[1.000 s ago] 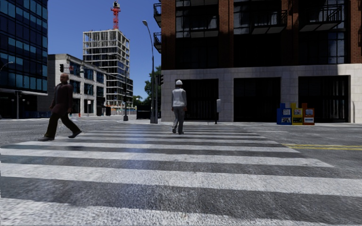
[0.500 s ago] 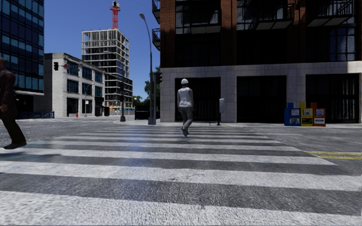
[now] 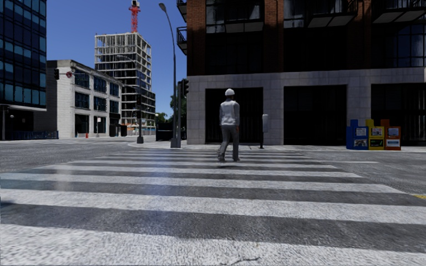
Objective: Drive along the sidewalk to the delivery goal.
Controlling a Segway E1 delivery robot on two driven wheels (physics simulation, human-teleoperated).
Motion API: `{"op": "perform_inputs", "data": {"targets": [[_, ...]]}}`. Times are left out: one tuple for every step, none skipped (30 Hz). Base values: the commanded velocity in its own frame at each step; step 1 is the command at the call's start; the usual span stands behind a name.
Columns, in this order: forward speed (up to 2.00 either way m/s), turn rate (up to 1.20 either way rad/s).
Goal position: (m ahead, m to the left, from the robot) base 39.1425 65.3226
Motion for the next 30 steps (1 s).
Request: {"op": "perform_inputs", "data": {"targets": [[1.98,0.0],[1.98,0.0],[1.98,0.0],[1.98,0.0],[1.98,0.0],[1.98,0.0],[1.98,0.0],[1.98,0.0],[1.98,0.0],[1.98,0.0],[1.98,0.0],[1.98,0.0],[1.98,0.0],[1.98,0.0],[1.98,0.0],[1.98,0.0],[1.98,0.0],[1.98,0.0],[1.98,0.0],[1.98,0.0],[1.98,0.0],[1.98,0.0],[1.98,0.0],[1.98,0.0],[1.98,0.0],[1.98,0.0],[1.98,0.0],[1.98,0.0],[1.98,0.0],[1.98,0.0]]}}
